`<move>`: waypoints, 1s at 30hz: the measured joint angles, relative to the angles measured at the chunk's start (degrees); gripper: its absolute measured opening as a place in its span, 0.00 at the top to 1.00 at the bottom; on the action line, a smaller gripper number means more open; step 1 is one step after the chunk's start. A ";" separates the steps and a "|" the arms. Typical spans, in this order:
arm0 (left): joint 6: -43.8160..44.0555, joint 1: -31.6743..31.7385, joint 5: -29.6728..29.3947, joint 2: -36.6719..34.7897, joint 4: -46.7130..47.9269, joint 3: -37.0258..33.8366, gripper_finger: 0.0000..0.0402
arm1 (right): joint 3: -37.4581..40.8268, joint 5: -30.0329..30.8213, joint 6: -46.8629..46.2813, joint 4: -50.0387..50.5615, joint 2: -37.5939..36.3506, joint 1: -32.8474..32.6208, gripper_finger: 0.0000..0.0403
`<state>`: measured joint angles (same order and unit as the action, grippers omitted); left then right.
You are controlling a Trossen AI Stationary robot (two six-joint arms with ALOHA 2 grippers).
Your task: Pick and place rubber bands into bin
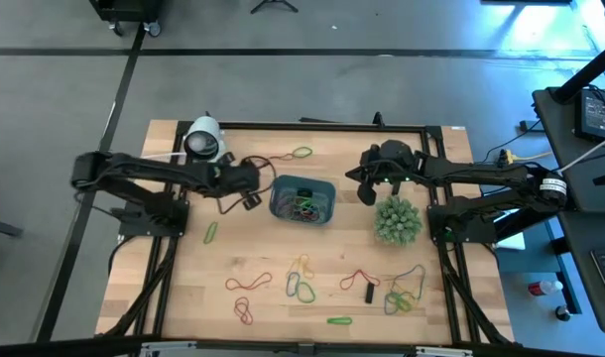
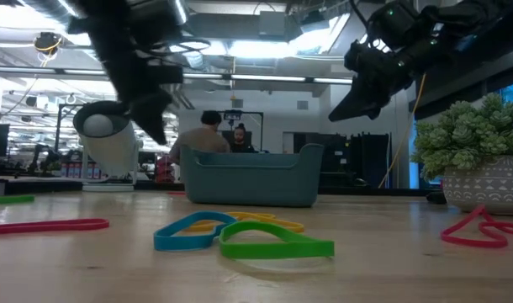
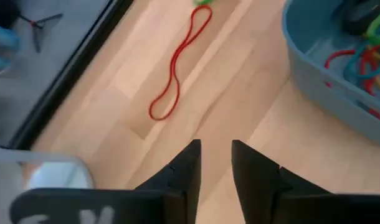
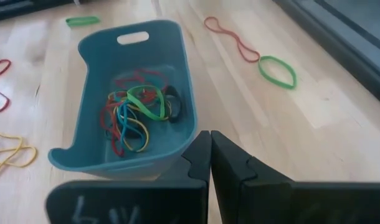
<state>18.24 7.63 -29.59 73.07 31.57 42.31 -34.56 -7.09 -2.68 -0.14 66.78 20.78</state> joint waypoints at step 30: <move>-6.48 10.26 17.33 -27.73 -17.46 -25.93 0.99 | -67.80 3.91 6.31 30.66 53.29 5.92 0.65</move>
<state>11.76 17.89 -12.25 45.34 14.11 16.38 -102.36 -3.18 3.63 30.53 120.08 26.70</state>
